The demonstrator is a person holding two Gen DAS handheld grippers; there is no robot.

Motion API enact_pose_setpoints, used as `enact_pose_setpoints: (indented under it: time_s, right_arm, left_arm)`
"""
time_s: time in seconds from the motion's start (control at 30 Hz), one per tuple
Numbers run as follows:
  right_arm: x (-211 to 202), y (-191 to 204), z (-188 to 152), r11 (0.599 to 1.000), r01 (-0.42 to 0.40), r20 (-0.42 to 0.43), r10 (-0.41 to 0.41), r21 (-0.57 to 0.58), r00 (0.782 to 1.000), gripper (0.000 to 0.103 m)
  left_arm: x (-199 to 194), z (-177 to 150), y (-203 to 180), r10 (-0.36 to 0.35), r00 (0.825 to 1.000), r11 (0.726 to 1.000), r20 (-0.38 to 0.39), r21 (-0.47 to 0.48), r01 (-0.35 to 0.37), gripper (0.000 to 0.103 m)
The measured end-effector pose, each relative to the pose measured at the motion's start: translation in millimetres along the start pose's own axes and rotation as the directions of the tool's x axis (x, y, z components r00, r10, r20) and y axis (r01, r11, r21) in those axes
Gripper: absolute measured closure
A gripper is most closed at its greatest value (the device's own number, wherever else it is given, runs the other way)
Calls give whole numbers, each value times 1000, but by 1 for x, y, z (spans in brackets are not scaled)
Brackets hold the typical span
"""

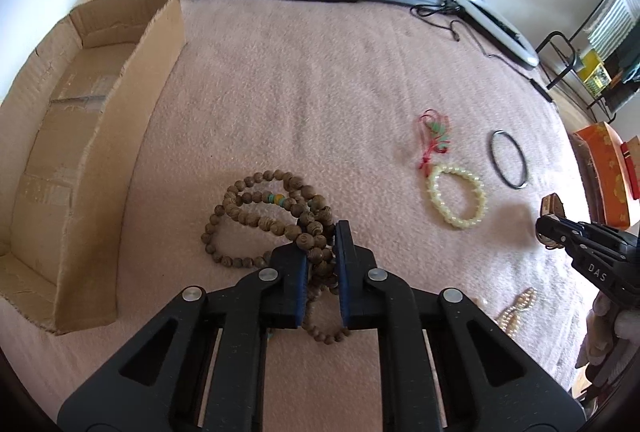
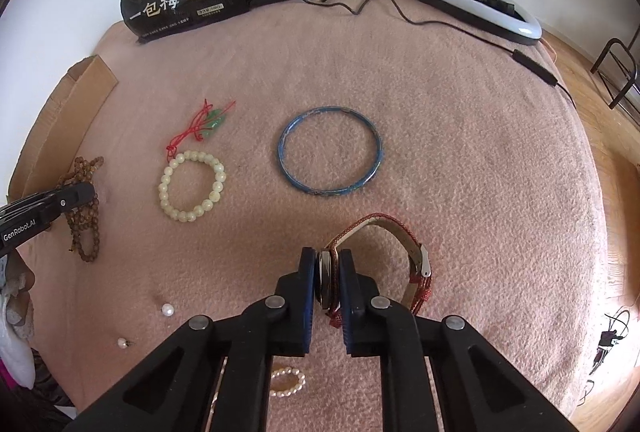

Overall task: Organize jewelry
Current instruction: 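Lower the left tool onto the brown prayer beads and close it while the right tool grasps the leather watch, then carry the beads and watch into the cardboard box and open both tools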

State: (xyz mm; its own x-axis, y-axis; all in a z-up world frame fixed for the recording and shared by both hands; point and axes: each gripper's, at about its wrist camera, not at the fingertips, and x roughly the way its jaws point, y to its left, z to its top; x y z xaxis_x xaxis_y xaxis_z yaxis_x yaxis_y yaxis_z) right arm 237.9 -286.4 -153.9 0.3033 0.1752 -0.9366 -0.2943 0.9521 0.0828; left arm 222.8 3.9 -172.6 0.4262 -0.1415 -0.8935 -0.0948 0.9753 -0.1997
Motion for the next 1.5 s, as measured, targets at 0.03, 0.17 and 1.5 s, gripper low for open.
enact_pose_setpoints:
  time_s: [0.03,0.17,1.5]
  right_arm:
    - [-3,1,0,1000,-3,8,3,0,1000,94]
    - [-19,4,-2,1000,-19,38,19,4,999,94]
    - [-104,161,30,972,-152,207,188,-176,960,94]
  left_arm:
    - [-4,0,-1,-4,1000,1000,7,3,4,93]
    - [-22,0,-2,-26,999,1000,32,8,26,93]
    - [-162,18,120,18,960,997,279,-80,5,93]
